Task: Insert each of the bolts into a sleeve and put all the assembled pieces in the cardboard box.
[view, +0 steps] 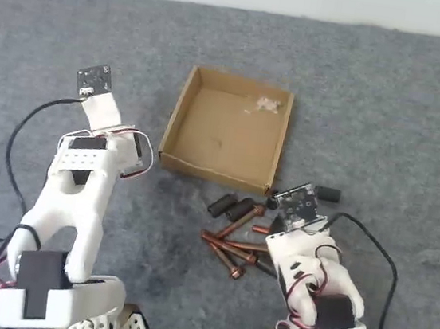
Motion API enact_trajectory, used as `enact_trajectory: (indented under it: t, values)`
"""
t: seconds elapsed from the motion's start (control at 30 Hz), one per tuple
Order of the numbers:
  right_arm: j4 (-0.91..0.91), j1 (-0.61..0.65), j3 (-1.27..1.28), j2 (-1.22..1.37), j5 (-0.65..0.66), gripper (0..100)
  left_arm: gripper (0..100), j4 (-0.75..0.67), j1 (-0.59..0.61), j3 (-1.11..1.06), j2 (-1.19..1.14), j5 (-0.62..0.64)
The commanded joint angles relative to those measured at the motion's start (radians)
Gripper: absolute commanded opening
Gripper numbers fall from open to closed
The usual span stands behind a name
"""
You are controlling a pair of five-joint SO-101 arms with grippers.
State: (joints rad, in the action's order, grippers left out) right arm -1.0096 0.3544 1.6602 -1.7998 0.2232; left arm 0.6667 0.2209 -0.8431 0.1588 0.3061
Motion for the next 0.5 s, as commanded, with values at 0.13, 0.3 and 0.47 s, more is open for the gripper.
enact_trajectory:
  t: [0.13, 0.3, 0.47]
  values:
    - [0.068, 0.125, -0.137, 0.257, -0.008, 0.6, 1, 0.003, 0.009, 0.045, 0.006, -0.012]
    - [0.116, 0.125, -0.331, 0.538, -0.018, 0.6, 1, 0.003, 0.011, 0.045, 0.006, -0.012]
    - [0.225, 0.067, -0.377, 0.728, -0.164, 0.6, 1, 0.005, 0.011, 0.045, 0.006, -0.012]
